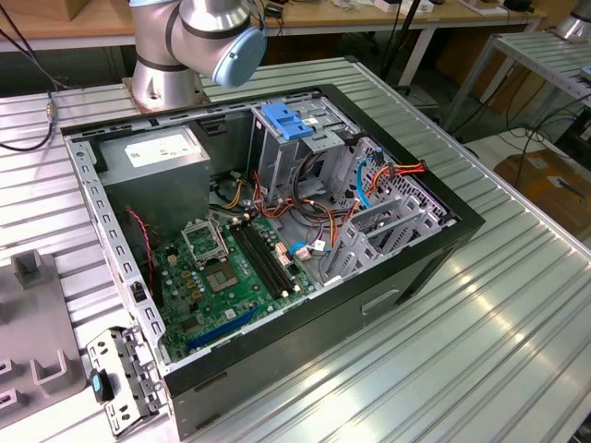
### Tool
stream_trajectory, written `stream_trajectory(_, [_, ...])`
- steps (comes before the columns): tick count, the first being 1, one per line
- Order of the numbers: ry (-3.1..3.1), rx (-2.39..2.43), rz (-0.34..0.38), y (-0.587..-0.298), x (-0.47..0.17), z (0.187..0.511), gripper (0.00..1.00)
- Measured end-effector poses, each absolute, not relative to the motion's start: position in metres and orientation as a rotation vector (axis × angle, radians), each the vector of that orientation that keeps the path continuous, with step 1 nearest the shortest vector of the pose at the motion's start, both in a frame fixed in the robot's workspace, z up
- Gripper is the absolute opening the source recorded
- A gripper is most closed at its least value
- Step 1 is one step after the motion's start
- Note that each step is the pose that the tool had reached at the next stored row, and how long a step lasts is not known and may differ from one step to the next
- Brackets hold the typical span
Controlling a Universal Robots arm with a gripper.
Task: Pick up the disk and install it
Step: 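Pick up the disk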
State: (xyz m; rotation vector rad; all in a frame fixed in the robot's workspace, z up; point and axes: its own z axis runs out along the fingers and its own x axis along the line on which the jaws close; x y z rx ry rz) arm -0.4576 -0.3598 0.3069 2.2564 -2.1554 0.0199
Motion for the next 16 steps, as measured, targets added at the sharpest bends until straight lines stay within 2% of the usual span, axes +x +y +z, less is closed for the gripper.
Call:
stream_trajectory(12, [-2.155,2.256,0.02,-0.3598,-0.4576,0.3023,0.54])
stream_trajectory(13, [-2.156,2.256,0.02,-0.3598,-0.4576,0.3022,0.39])
stream_trajectory(16, [-2.16,2.252,0.02,-0.3594,-0.4576,0.302,0.38])
